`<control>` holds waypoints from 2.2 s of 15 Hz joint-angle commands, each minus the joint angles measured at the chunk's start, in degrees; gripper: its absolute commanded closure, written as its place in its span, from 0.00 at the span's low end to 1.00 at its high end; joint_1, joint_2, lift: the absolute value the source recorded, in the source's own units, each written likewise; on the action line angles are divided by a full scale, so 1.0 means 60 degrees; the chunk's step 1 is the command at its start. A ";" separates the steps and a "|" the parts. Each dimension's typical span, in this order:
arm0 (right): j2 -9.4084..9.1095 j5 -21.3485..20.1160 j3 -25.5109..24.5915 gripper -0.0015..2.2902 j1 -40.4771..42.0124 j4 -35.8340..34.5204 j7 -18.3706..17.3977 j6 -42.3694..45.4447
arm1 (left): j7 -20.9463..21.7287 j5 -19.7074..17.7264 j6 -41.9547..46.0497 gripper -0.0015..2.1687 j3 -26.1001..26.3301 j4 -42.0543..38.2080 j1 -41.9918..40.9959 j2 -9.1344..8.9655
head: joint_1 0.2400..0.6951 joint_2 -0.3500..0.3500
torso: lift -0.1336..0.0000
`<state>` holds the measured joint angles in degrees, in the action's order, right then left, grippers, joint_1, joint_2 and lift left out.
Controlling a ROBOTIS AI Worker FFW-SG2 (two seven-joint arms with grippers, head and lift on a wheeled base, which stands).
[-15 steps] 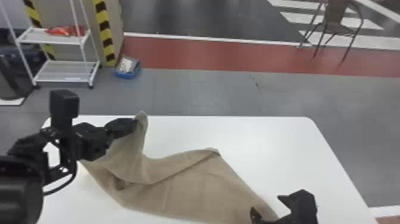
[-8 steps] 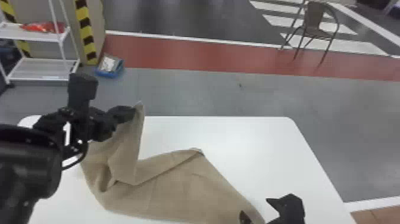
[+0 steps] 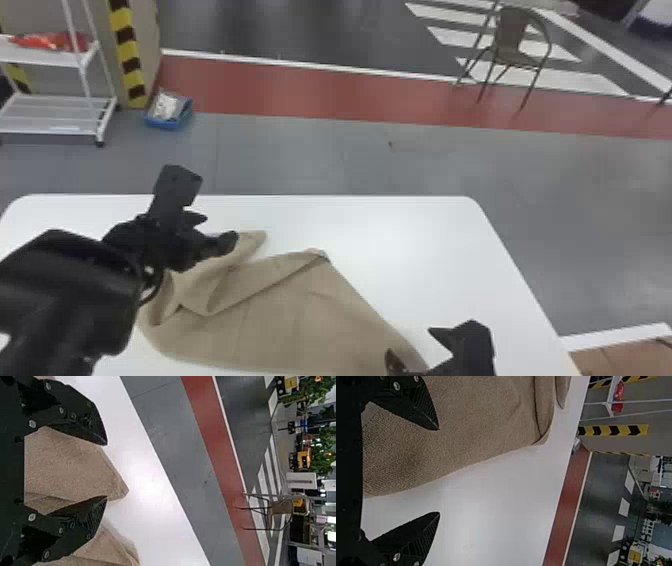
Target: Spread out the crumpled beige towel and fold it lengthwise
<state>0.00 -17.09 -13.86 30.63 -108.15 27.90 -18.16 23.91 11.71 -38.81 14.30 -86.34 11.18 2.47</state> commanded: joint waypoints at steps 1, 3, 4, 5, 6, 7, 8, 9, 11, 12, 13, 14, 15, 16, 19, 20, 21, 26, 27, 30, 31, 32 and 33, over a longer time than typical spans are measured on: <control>-0.0009 0.0007 -0.0004 0.06 0.0008 0.0023 0.0067 0.0221 | -0.0016 0.0348 -0.0001 0.01 -0.0172 -0.0581 -0.0486 0.0042 | 1.00 0.13 | 1.00; -0.0009 -0.0008 -0.0004 0.06 0.0081 -0.0021 0.0096 0.0309 | -0.0001 0.0480 -0.0001 0.01 -0.0538 -0.1226 -0.1043 0.0159 | 1.00 0.15 | 1.00; -0.0009 -0.0125 0.0040 0.06 0.0140 -0.0094 0.0140 0.0309 | 0.0057 0.0480 -0.0001 0.01 -0.0933 -0.1607 -0.1424 0.0174 | 1.00 0.16 | 1.00; -0.0009 -0.0316 0.0113 0.06 0.0242 -0.0212 0.0243 0.0309 | 0.0175 0.0480 0.0058 0.01 -0.1505 -0.1914 -0.1834 0.0174 | 1.00 0.18 | 1.00; -0.0009 -0.0506 0.0201 0.06 0.0360 -0.0329 0.0287 0.0309 | 0.0204 0.0377 0.0146 0.01 -0.1783 -0.2105 -0.2068 0.0203 | 1.00 0.20 | 1.00; -0.0009 -0.0770 0.0216 0.06 0.0477 -0.0490 0.0521 0.0309 | 0.0219 0.0304 0.0321 0.01 -0.2091 -0.2237 -0.2361 0.0218 | 1.00 0.23 | 1.00; -0.0009 -0.1034 0.0201 0.06 0.0535 -0.0651 0.0872 0.0309 | 0.0292 0.0202 0.0351 0.01 -0.2310 -0.2325 -0.2523 0.0232 | 1.00 0.26 | 1.00; -0.0009 -0.1312 0.0201 0.06 0.0609 -0.0841 0.1165 0.0162 | 0.0365 0.0158 0.0380 0.01 -0.2369 -0.2339 -0.2596 0.0247 | 1.00 0.32 | 1.00; -0.0009 -0.1971 0.0157 0.07 0.0814 -0.1296 0.1927 -0.0043 | 0.0453 0.0172 0.0380 0.02 -0.2472 -0.2486 -0.2772 0.0276 | 1.00 0.36 | 1.00; -0.0009 -0.2191 0.0099 0.07 0.0872 -0.1486 0.2293 -0.0277 | 0.0453 0.0158 0.0380 0.02 -0.2486 -0.2574 -0.2874 0.0276 | 1.00 0.36 | 1.00; -0.0009 -0.2557 0.0084 0.08 0.0946 -0.1662 0.2572 -0.0511 | 0.0453 0.0158 0.0380 0.02 -0.2486 -0.2647 -0.2962 0.0276 | 1.00 0.37 | 1.00; -0.0009 -0.2923 0.0099 0.08 0.1004 -0.1735 0.2777 -0.0804 | 0.0453 0.0158 0.0380 0.02 -0.2472 -0.2735 -0.2991 0.0276 | 1.00 0.37 | 1.00; -0.0009 -0.3187 0.0099 0.08 0.1004 -0.1750 0.2850 -0.1068 | 0.0453 0.0158 0.0380 0.02 -0.2472 -0.2823 -0.3064 0.0276 | 1.00 0.36 | 1.00; -0.0009 -0.3568 0.0157 0.08 0.1004 -0.1750 0.2909 -0.1478 | 0.0468 0.0172 0.0380 0.02 -0.2472 -0.2867 -0.3123 0.0276 | 1.00 0.35 | 1.00; -0.0009 -0.4066 0.0289 0.08 0.0989 -0.1750 0.2835 -0.1888 | 0.0468 0.0172 0.0380 0.02 -0.2472 -0.2984 -0.3240 0.0276 | 1.00 0.31 | 1.00; -0.0009 -0.4080 0.0304 0.09 0.0946 -0.1750 0.2762 -0.1918 | 0.0468 0.0172 0.0380 0.02 -0.2472 -0.3013 -0.3255 0.0276 | 1.00 0.29 | 1.00; -0.0009 -0.4110 0.0333 0.09 0.0916 -0.1750 0.2747 -0.1947 | 0.0453 0.0172 0.0380 0.02 -0.2486 -0.3013 -0.3270 0.0276 | 1.00 0.28 | 1.00; -0.0009 -0.5150 0.0919 0.10 0.0491 -0.1633 0.2645 -0.3119 | 0.0453 0.0143 0.0380 0.02 -0.2559 -0.2984 -0.3226 0.0394 | 1.00 0.29 | 1.00; -0.0009 -0.5267 0.0978 0.10 0.0433 -0.1618 0.2660 -0.3265 | 0.0453 0.0143 0.0380 0.02 -0.2559 -0.2969 -0.3196 0.0394 | 1.00 0.29 | 1.00; -0.0009 -0.5384 0.1051 0.10 0.0316 -0.1603 0.2630 -0.3470 | 0.0453 0.0128 0.0409 0.02 -0.2574 -0.2881 -0.3108 0.0408 | 1.00 0.29 | 1.00; -0.0009 -0.5413 0.1051 0.14 0.0257 -0.1589 0.2645 -0.3500 | 0.0453 0.0128 0.0439 0.02 -0.2574 -0.2837 -0.3079 0.0408 | 1.00 0.29 | 1.00; -0.0009 -0.5560 0.1065 0.19 0.0198 -0.1545 0.2674 -0.3617 | 0.0453 0.0128 0.0468 0.02 -0.2574 -0.2793 -0.3079 0.0408 | 1.00 0.29 | 1.00; -0.0009 -0.5692 0.1109 0.27 0.0125 -0.1486 0.2689 -0.3734 | 0.0453 0.0114 0.0497 0.02 -0.2574 -0.2764 -0.3064 0.0408 | 1.00 0.29 | 1.00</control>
<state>0.00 -50.18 -7.48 31.97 -117.51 43.97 -39.67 26.63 12.44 -36.05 -1.14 -103.24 -7.31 4.92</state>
